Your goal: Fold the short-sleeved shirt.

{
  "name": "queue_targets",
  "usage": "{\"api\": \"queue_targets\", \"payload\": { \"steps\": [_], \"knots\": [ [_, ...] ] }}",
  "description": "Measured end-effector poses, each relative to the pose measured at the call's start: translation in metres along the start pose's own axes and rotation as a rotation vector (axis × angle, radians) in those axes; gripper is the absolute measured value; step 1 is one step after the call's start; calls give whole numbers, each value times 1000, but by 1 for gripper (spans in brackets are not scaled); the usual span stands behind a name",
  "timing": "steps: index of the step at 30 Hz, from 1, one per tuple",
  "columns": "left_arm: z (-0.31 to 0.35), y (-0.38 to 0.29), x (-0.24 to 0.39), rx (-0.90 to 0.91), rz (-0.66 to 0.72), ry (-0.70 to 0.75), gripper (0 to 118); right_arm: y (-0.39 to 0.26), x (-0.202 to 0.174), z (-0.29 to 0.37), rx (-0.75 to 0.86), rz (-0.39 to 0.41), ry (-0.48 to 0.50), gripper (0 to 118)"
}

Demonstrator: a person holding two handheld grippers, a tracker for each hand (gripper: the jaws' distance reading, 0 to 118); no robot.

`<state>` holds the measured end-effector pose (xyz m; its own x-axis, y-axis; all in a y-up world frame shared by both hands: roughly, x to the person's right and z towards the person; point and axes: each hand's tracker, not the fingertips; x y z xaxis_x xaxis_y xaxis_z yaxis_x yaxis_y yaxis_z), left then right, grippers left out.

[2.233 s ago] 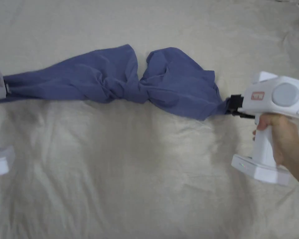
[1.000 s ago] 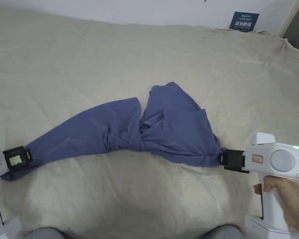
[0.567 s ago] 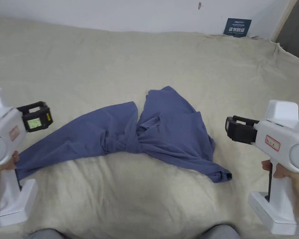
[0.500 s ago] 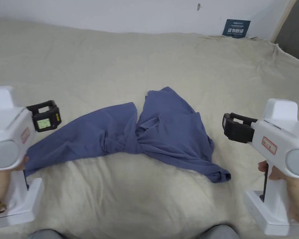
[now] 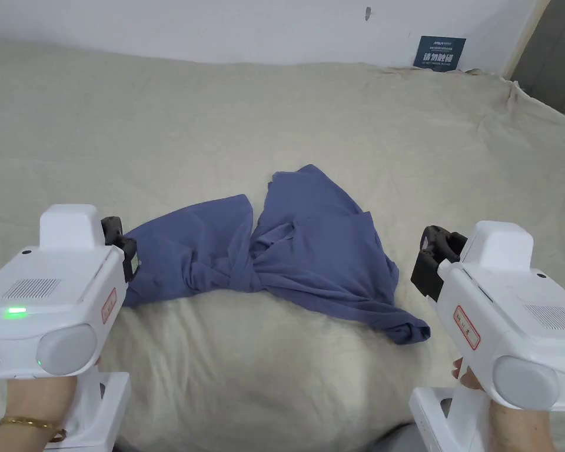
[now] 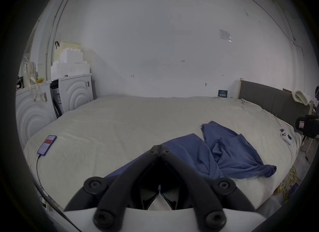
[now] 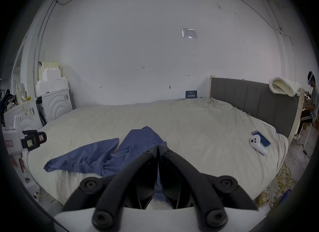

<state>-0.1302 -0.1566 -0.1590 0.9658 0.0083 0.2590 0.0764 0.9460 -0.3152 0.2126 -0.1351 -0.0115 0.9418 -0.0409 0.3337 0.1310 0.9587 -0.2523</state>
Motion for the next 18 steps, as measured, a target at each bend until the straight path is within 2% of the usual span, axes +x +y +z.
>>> {"api": "queue_targets", "payload": {
  "steps": [12,18],
  "knots": [
    [1,-7,-5,-28,35,-13,0,-3,-12,-2,-14,7,27,0],
    [-24,15,-5,-83,42,-61,0,-3,-12,-4,-22,3,37,0]
  ]
}}
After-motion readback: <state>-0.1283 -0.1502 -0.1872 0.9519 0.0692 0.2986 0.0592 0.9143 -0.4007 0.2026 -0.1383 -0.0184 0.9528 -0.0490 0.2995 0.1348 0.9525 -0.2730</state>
